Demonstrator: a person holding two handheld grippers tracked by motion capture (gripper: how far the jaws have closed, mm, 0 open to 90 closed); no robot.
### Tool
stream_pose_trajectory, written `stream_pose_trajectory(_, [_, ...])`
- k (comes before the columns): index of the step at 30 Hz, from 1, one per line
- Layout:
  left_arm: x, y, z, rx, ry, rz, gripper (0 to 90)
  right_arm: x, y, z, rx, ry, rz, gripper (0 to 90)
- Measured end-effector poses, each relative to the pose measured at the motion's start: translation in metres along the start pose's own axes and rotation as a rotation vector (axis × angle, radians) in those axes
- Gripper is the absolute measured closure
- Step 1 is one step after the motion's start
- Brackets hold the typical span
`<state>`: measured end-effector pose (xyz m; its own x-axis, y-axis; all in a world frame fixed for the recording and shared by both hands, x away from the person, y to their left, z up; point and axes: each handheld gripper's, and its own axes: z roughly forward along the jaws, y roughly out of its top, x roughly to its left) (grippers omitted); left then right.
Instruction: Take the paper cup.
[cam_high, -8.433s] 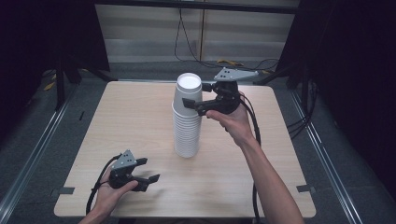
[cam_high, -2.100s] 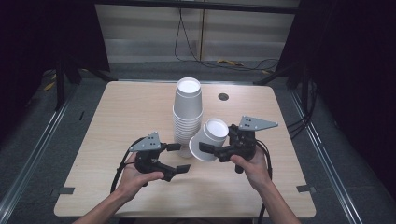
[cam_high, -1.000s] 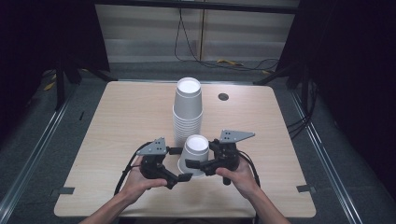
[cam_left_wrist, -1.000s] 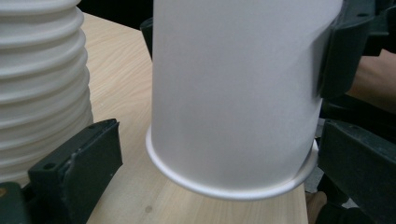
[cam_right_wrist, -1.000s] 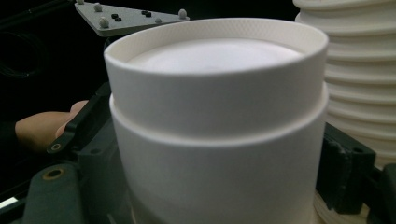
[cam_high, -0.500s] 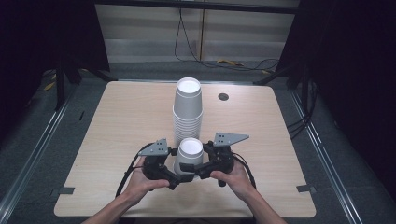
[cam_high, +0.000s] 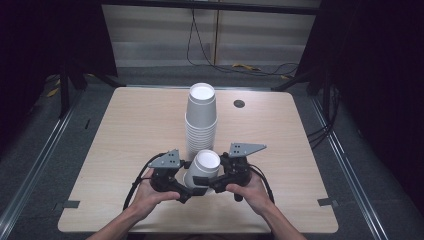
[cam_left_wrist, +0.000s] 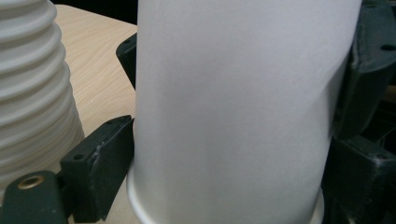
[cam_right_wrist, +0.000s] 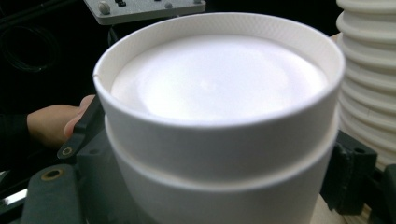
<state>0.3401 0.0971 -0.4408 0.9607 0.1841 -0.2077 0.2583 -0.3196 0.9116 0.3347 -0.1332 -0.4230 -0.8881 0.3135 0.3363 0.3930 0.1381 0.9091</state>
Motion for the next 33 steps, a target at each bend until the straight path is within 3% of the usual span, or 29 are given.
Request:
stream_pose_trajectory(4, [0.0003, -0.0003, -0.0001, 0.016, 0.0, -0.004, 11.3, 0.0007, -0.0001, 0.0005, 0.026, -0.008, -0.011, 17.5])
stream_pose_trajectory(14, [0.0014, 0.0, -0.0015, 0.038, -0.008, -0.008, 11.7, 0.0009, 0.0024, -0.0035, 0.028, -0.007, 0.008, 18.3])
stream_pose_trajectory(17, [0.0027, -0.0002, -0.002, 0.03, -0.013, -0.015, 10.6, 0.0001, 0.0026, -0.0041, 0.008, -0.01, 0.027, 20.0])
stream_pose_trajectory(24, [0.001, -0.002, 0.0021, -0.008, -0.01, -0.03, 7.2, 0.0026, 0.0024, -0.0036, -0.012, -0.023, 0.019, 20.6])
stream_pose_trajectory(28, [-0.001, -0.0017, 0.0053, -0.022, 0.015, -0.024, 7.3, 0.0035, 0.0022, -0.002, -0.024, -0.016, 0.018, 20.6])
stream_pose_trajectory(33, [-0.0036, -0.0001, 0.0055, -0.003, 0.014, 0.003, 10.0, 0.0088, 0.0049, 0.0006, -0.01, -0.023, -0.016, 20.5])
